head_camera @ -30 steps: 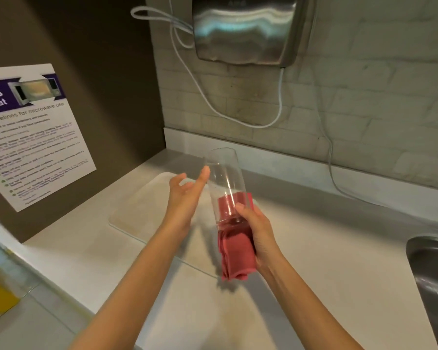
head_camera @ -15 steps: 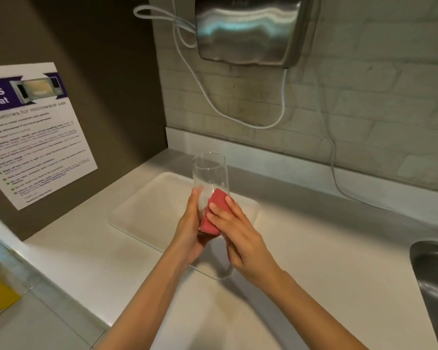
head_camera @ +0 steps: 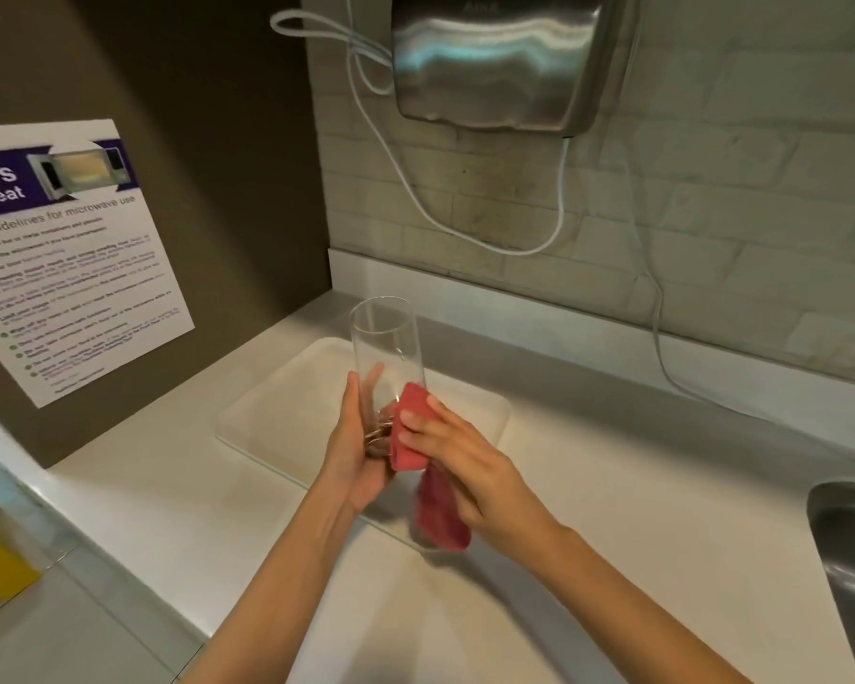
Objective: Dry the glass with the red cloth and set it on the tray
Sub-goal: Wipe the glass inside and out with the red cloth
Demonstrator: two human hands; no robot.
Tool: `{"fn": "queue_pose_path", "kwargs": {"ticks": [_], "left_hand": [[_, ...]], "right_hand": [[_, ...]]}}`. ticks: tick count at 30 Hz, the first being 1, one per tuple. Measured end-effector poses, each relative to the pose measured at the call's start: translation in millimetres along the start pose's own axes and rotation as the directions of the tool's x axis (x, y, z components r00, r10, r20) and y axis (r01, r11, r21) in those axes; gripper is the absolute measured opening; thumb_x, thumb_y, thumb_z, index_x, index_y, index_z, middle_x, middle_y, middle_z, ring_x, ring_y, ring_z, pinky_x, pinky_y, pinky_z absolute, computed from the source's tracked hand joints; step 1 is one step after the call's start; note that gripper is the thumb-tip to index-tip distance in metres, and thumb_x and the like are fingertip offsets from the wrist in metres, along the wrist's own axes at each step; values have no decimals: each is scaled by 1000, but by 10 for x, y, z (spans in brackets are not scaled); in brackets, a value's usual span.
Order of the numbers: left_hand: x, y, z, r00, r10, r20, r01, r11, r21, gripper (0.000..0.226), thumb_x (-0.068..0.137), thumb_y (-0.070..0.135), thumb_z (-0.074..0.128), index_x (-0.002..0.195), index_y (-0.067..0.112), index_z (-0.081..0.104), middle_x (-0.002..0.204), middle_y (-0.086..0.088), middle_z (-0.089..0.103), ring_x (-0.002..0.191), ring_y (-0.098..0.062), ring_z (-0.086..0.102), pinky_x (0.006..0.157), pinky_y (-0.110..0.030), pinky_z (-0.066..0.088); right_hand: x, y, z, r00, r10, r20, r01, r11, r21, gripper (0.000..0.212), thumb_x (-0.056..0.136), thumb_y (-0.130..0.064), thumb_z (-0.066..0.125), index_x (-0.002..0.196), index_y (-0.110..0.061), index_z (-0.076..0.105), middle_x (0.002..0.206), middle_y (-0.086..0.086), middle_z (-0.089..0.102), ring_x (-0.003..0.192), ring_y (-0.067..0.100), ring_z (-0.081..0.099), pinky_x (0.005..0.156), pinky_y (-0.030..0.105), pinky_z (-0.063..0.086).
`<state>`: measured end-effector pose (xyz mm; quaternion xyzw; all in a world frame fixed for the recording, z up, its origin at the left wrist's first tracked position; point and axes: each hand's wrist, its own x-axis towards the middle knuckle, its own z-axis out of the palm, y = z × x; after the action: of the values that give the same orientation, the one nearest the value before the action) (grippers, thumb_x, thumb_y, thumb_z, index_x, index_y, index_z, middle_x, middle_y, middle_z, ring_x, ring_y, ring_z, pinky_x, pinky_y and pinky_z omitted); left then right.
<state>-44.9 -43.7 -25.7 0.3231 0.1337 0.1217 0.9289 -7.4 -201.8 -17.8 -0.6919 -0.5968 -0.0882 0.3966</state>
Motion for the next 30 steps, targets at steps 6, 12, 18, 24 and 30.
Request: {"fn": "queue_pose_path", "kwargs": {"ticks": [6, 12, 18, 24, 30], "left_hand": [[17, -96, 24, 991, -60, 122, 64, 997, -32, 54, 81, 54, 51, 130, 31, 50, 110, -17, 72, 99, -35, 69, 70, -45, 58], [54, 36, -6, 999, 5, 41, -9, 996, 91, 52, 89, 56, 41, 135, 31, 48, 123, -17, 65, 103, -32, 67, 82, -46, 55], [-28, -39, -6, 996, 6, 92, -26, 974, 226, 49, 91, 53, 38, 137, 34, 43, 113, -13, 71, 99, -33, 69, 75, -45, 59], [1, -38, 73, 998, 48, 31, -54, 971, 235, 48, 92, 54, 37, 136, 36, 43, 110, -11, 72, 98, -30, 70, 77, -43, 58], [-61, -69, 97, 991, 86, 104, -111, 956, 272, 47, 79, 58, 49, 120, 35, 50, 113, -12, 72, 103, -30, 68, 71, -36, 58]], "right_hand": [[492, 54, -139, 917, 348, -196, -322, 934, 153, 41, 97, -1, 41, 135, -13, 46, 146, 6, 42, 137, 19, 35, 114, 24, 24], [372, -5, -3, 979, 195, -57, -199, 979, -54, 53, 87, 12, 50, 136, -10, 45, 147, 10, 39, 141, 22, 23, 117, 27, 18], [342, -22, -15, 933, 307, -187, -302, 952, 53, 46, 92, 8, 45, 134, -10, 48, 145, 9, 43, 140, 22, 28, 116, 39, 25], [333, -49, 6, 931, 324, -166, -319, 946, 55, 44, 93, 1, 49, 134, -14, 47, 145, 6, 43, 139, 20, 31, 116, 35, 24], [104, -114, 82, 908, 371, -197, -357, 928, 105, 40, 93, -26, 51, 132, -15, 50, 143, -2, 44, 135, 15, 37, 112, 25, 26]]}}
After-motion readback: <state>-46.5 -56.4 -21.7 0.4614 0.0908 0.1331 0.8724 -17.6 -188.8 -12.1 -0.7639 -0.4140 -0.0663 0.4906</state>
